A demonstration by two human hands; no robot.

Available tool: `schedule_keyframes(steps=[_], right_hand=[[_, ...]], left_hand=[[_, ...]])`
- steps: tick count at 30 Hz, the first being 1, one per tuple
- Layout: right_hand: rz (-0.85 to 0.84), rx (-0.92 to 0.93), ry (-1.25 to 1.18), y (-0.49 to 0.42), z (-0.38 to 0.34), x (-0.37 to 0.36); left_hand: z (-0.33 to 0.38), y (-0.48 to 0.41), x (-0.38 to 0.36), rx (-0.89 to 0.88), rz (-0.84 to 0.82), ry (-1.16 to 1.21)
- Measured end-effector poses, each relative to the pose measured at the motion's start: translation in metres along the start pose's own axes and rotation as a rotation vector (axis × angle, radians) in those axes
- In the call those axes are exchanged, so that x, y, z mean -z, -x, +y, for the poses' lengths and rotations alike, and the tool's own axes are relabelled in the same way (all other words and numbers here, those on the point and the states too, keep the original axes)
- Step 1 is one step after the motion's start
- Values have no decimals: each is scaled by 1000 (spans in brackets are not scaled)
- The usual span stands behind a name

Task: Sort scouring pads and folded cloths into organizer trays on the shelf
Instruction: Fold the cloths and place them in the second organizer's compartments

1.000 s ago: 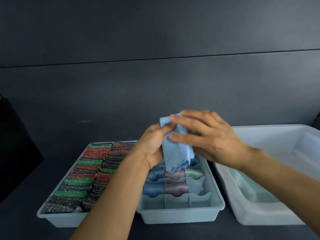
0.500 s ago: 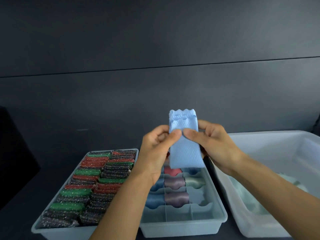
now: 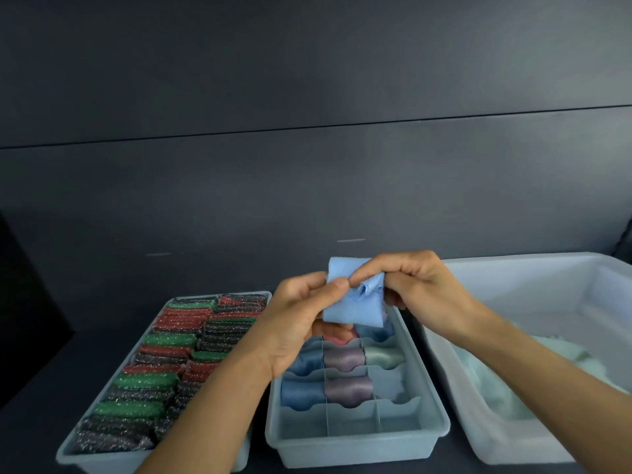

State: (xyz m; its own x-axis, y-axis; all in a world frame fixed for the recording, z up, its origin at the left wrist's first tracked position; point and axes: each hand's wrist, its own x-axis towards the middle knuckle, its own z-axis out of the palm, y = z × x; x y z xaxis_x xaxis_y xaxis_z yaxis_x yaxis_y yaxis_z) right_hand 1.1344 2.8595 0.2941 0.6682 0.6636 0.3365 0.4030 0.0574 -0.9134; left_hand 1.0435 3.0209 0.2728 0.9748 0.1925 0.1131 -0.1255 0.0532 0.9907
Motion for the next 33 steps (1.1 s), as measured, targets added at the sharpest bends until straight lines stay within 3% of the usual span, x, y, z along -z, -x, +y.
schedule_keyframes(steps=[4, 7, 12, 17, 20, 23, 26, 29, 33], right_hand=[[-24, -147, -72, 2, 4, 1], [-92, -178, -93, 4, 10, -4], [-121, -170, -522, 4, 18, 0], [-171, -201, -470, 2, 22, 6], [-158, -174, -207, 3, 23, 15], [-148, -111, 139, 6, 34, 21], [-216, -175, 413, 9, 48, 22], [-334, -163, 837, 15, 58, 21], [-414, -96, 1150, 17, 71, 15]], left_hand=[[-8, 0, 0, -146, 147, -66], [-11, 1, -7, -215, 164, -104], [-13, -3, 1, -143, 29, 86], [-17, -9, 11, 4, -135, 187], [-21, -17, 14, 57, -201, 132], [-31, -26, 10, 47, -233, -88], [-52, -34, 2, 129, -259, -351], [-75, -39, -9, 142, -339, -609], [-95, -40, -24, 89, -349, -718]])
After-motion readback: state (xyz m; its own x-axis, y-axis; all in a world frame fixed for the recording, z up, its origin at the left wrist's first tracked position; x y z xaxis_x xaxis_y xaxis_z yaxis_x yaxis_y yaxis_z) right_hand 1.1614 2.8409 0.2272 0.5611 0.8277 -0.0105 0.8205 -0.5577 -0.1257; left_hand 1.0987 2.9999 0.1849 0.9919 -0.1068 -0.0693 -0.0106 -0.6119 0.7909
